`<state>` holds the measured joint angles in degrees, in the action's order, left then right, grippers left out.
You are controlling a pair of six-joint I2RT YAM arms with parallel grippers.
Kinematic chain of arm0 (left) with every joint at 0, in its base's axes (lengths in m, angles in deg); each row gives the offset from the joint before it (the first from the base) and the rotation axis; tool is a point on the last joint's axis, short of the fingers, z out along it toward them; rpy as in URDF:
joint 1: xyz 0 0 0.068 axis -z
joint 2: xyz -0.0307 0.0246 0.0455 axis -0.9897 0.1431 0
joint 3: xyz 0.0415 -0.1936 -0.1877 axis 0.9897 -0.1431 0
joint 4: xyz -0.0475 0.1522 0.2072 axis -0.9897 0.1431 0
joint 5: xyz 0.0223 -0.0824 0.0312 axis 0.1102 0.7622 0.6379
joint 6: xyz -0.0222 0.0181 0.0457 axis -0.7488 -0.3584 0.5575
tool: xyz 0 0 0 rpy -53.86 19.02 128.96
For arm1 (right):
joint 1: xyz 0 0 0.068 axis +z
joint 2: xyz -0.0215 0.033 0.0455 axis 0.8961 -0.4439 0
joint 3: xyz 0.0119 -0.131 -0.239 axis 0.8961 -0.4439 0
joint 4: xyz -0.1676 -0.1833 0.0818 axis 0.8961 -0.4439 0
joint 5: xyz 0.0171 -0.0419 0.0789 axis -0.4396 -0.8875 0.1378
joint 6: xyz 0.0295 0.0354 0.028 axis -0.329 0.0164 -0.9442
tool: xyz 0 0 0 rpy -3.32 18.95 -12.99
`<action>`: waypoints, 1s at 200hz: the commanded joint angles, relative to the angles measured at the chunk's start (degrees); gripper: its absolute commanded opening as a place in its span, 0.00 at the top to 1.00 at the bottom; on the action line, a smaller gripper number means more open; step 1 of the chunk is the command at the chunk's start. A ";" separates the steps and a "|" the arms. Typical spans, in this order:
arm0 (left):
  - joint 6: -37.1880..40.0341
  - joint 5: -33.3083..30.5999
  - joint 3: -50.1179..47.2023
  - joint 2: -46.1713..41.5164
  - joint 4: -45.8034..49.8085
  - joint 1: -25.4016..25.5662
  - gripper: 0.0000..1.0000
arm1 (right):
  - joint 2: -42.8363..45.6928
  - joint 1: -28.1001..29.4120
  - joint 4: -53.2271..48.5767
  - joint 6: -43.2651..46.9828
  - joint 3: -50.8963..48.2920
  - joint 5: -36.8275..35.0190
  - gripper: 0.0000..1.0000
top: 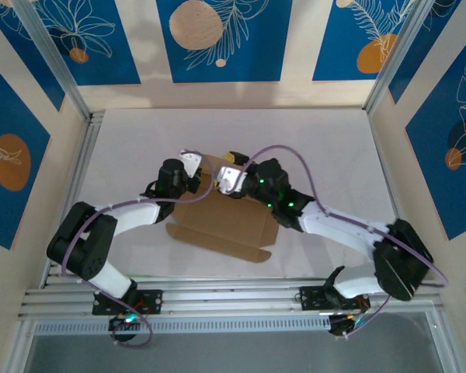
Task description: Fold the paper box
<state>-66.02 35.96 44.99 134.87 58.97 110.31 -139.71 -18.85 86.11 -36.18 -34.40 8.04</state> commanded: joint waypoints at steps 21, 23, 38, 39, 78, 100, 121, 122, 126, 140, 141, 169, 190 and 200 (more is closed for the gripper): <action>5.07 8.63 3.29 2.60 3.83 0.21 0.86 | 6.88 -8.85 -10.04 -32.12 6.42 16.44 0.33; 5.12 8.76 3.52 2.74 4.08 0.21 0.86 | 6.89 -9.51 -10.35 -33.70 6.89 15.84 0.33; 5.29 9.92 5.13 3.64 5.73 0.15 0.86 | 5.13 -14.96 -16.90 -45.27 12.29 10.75 0.31; 5.27 10.06 5.24 3.75 5.81 0.18 0.86 | 4.87 -15.38 -17.36 -45.88 12.49 10.54 0.31; 5.01 12.08 7.37 7.09 6.17 0.21 0.87 | -12.14 -25.27 -30.58 -60.08 24.75 15.63 0.43; 3.60 12.08 8.68 9.30 5.92 0.21 0.85 | -26.86 -29.06 -38.64 -68.34 34.48 30.11 0.46; 1.09 10.68 10.51 11.70 6.40 0.27 0.86 | -37.26 -28.83 -39.62 -70.73 39.95 38.23 0.47; 0.98 10.58 10.61 11.87 6.41 0.28 0.87 | -37.60 -28.73 -39.57 -70.79 40.12 38.39 0.47; 0.36 10.19 10.93 12.28 6.51 0.36 0.87 | -39.00 -28.47 -39.41 -70.91 40.90 39.42 0.47; -0.45 10.06 11.79 13.70 6.62 0.33 0.88 | -43.34 -27.77 -39.36 -72.04 43.47 42.00 0.47; -0.45 10.04 11.82 13.75 6.61 0.36 0.89 | -43.50 -27.71 -39.40 -72.06 43.69 42.07 0.47; -1.75 6.91 14.00 15.02 8.23 0.47 0.91 | -48.08 -25.78 -38.86 -72.41 45.77 43.99 0.47; -4.60 3.06 18.54 16.13 14.54 0.91 0.97 | -48.67 -24.32 -36.55 -73.85 44.56 44.70 0.47; -5.85 -0.16 20.56 16.89 17.03 1.39 1.00 | -48.36 -23.77 -34.34 -75.13 43.24 44.96 0.47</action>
<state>-69.01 43.61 61.42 148.82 66.45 110.51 -189.23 -44.03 48.49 -107.92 8.09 47.91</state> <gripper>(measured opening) 0.123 0.529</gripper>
